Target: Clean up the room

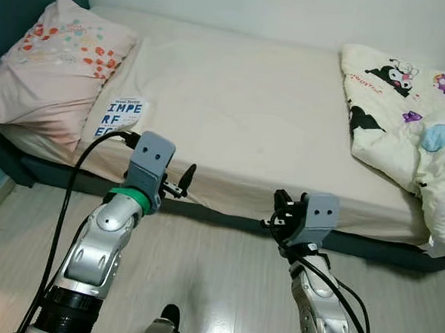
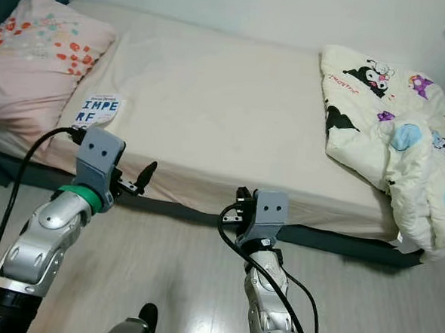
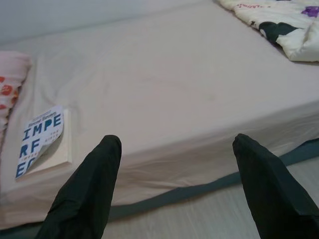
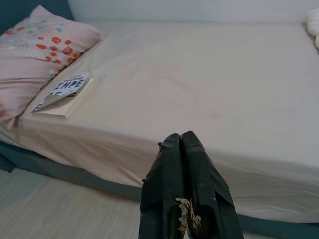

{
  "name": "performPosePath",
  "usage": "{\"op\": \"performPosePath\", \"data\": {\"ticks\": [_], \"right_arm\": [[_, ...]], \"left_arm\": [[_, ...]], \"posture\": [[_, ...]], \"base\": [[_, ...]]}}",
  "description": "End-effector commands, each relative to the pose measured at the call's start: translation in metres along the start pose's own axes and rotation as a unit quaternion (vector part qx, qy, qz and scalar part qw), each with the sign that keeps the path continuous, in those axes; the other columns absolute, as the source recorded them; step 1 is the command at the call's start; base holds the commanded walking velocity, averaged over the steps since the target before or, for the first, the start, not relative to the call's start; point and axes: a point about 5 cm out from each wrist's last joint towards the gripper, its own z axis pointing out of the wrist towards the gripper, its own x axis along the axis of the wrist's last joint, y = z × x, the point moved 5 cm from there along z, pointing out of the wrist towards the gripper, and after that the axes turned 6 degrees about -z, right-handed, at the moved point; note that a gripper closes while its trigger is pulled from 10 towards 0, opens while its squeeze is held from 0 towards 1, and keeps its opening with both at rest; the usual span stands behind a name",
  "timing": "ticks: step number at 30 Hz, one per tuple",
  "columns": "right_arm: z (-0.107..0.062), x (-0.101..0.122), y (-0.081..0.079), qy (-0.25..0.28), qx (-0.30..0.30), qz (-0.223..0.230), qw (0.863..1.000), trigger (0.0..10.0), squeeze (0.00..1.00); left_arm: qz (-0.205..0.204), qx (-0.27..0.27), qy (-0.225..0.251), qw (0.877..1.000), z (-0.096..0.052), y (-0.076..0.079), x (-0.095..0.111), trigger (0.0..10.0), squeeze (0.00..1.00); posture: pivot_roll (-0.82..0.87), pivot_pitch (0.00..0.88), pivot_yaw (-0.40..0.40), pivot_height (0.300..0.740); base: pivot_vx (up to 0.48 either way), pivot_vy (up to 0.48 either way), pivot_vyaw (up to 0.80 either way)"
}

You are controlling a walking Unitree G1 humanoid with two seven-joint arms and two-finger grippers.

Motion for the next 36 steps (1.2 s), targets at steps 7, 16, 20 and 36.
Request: {"op": "performPosePath", "data": {"ticks": [7,16,20,36], "right_arm": [[-0.0053,-0.0081,0.0046,-0.016,-0.008,0.002,1.0,10.0,0.0],[-0.0059,-0.0086,0.0043,-0.017,-0.008,0.003,1.0,10.0,0.0],[-0.006,-0.0085,0.004,-0.017,-0.008,0.003,1.0,10.0,0.0],[-0.0068,-0.009,0.0037,-0.018,-0.01,0.004,1.0,10.0,0.0]], "left_arm": [[0.0,-0.009,-0.008,1.0,-0.0007,0.0065,-0.006,10.0,0.0],[0.001,-0.009,-0.007,1.0,-0.0004,0.0063,-0.0061,10.0,0.0],[0.001,-0.009,-0.007,1.0,-0.0005,0.0062,-0.0061,10.0,0.0],[0.0,-0.011,-0.007,1.0,-0.0003,0.006,-0.0062,10.0,0.0]], "posture": [[0.05,0.134,0.015,0.731],[0.05,0.137,0.017,0.731],[0.05,0.137,0.017,0.731],[0.05,0.137,0.017,0.731]], "base": [[0.0,-0.415,0.0],[0.0,-0.395,0.0],[0.0,-0.386,0.0],[0.0,-0.379,0.0]]}}
